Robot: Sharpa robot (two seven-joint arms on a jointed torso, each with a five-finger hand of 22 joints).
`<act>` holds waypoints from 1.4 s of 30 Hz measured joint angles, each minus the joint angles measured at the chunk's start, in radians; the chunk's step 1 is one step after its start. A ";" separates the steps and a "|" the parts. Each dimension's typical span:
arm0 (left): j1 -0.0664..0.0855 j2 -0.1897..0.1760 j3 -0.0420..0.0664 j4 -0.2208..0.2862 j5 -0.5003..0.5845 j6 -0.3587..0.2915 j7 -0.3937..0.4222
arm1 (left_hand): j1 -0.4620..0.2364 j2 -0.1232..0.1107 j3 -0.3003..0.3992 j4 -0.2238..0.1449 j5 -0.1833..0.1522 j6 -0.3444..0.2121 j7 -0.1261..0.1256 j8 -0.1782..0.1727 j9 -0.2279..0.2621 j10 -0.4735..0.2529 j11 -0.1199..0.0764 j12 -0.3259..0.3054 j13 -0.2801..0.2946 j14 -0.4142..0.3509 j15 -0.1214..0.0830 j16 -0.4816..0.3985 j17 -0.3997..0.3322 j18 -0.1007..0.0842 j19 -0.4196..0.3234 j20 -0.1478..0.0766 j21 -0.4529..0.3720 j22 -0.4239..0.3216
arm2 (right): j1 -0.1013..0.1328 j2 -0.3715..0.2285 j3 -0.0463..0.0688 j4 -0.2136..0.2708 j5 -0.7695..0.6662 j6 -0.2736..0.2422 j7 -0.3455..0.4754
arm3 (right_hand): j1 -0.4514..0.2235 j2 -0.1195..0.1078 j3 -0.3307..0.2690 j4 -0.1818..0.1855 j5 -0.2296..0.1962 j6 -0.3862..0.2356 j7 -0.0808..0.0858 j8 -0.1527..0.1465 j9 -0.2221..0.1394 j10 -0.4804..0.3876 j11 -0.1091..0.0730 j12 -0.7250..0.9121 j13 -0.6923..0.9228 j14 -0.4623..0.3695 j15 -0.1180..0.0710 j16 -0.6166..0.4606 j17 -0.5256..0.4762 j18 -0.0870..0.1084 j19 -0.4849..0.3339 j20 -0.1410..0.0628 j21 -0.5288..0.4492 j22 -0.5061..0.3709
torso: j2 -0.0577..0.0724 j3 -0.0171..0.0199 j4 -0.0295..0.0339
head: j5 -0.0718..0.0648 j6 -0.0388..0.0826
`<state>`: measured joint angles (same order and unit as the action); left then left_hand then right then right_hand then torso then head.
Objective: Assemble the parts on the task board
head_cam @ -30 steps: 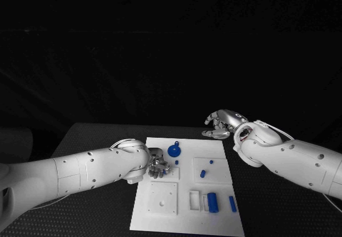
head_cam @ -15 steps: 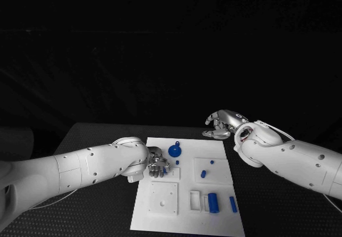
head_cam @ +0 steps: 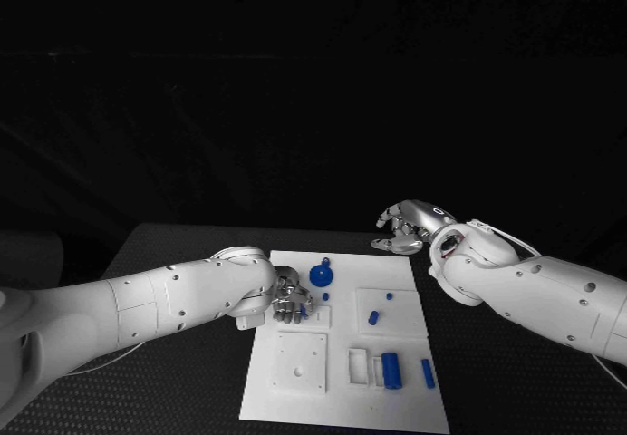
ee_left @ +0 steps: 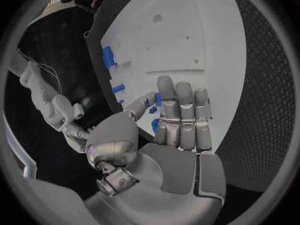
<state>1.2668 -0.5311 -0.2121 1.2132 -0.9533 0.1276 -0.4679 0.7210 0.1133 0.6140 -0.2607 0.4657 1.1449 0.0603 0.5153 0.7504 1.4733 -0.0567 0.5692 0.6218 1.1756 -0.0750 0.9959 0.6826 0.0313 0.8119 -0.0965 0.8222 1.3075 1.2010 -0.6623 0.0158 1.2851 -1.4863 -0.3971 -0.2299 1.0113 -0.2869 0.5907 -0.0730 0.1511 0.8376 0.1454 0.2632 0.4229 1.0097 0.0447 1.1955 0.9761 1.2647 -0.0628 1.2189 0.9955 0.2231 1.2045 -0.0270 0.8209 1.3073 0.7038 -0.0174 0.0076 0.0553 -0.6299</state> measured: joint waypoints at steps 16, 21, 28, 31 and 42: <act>0.001 0.018 -0.001 -0.004 -0.069 0.030 -0.010 | -0.001 0.001 -0.001 -0.001 0.000 0.000 0.000 0.007 0.003 0.000 0.000 0.007 0.003 0.000 0.000 0.011 0.000 -0.001 0.004 0.000 0.003 0.000 | 0.000 0.001 0.000 0.000 0.000 0.001 0.000 | 0.003 -0.003 0.000 0.000 0.000 -0.001 0.000 0.000 0.000 0.000 0.000 0.000 -0.002 0.000 0.000 0.000 0.000 0.000 0.001 -0.005 0.000 0.001 | 0.000 0.0006 -0.0009 | 0.002 -0.001; 0.001 0.019 -0.002 0.000 -0.085 0.034 -0.014 | -0.004 0.004 0.001 0.001 -0.001 0.000 0.000 0.007 0.003 -0.001 0.001 0.007 0.003 0.004 -0.004 0.011 -0.001 -0.001 0.004 0.000 0.003 0.000 | 0.000 0.001 0.000 0.000 0.000 0.001 0.000 | 0.004 -0.004 0.000 0.000 0.000 0.001 0.002 0.000 0.000 0.000 0.000 0.000 -0.002 0.000 0.000 0.000 0.000 0.000 0.001 -0.005 0.000 0.001 | 0.000 0.0006 -0.0008 | 0.002 -0.001; 0.000 0.019 -0.002 0.009 -0.104 0.034 -0.019 | -0.004 0.004 0.001 0.001 -0.010 -0.002 -0.002 0.032 0.038 0.006 -0.006 0.041 0.025 0.018 -0.018 0.038 -0.002 -0.001 0.033 -0.007 0.035 0.000 | 0.000 0.005 0.000 -0.003 0.000 0.001 0.000 | 0.004 -0.004 0.000 0.000 0.000 0.001 0.002 0.000 0.000 0.000 0.000 0.000 -0.001 0.000 0.000 0.000 0.000 0.000 0.001 -0.005 0.000 0.001 | 0.000 0.0010 -0.0007 | 0.002 -0.002; 0.000 0.018 -0.002 0.012 -0.108 0.033 -0.021 | -0.004 0.004 0.001 0.001 -0.010 -0.004 -0.004 0.036 0.049 0.006 -0.006 0.047 0.033 0.022 -0.021 0.046 -0.002 -0.001 0.039 -0.011 0.046 0.000 | 0.000 0.005 0.000 -0.004 0.000 0.001 0.000 | 0.004 -0.004 0.000 0.000 0.000 0.001 0.002 0.000 0.000 0.000 0.000 0.000 -0.001 0.000 0.000 0.000 0.000 0.000 0.001 -0.005 0.000 0.001 | 0.000 0.0008 -0.0007 | 0.002 -0.001; -0.002 0.010 -0.002 0.029 -0.118 0.027 -0.031 | -0.004 0.004 0.001 0.001 -0.040 -0.003 -0.022 0.022 0.094 0.010 -0.021 0.106 0.052 0.039 -0.072 0.180 0.050 0.015 0.168 -0.050 0.233 0.000 | -0.001 0.007 0.000 -0.006 0.000 0.002 0.000 | 0.004 -0.004 0.000 0.000 0.000 0.001 0.001 0.000 0.000 0.000 0.000 0.000 -0.001 0.000 0.000 0.000 0.000 0.000 0.001 -0.004 0.000 0.001 | 0.000 -0.0006 -0.0006 | 0.001 0.000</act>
<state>1.2650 -0.5214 -0.2140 1.2417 -1.0708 0.1544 -0.4986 0.7171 0.1172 0.6150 -0.2597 0.4262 1.1421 0.0379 0.5374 0.8441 1.4828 -0.0773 0.6756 0.6737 1.2148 -0.1467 1.1761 0.7323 0.0466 0.9797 -0.1464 1.0552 1.3075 1.2005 -0.6553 0.0158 1.2790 -1.4862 -0.3953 -0.2295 1.0152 -0.2909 0.5907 -0.0730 0.1511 0.8386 0.1468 0.2632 0.4231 1.0097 0.0447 1.1953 0.9747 1.2647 -0.0628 1.2189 0.9956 0.2230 1.2057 -0.0312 0.8209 1.3078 0.7038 -0.0179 0.0070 0.0562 -0.6298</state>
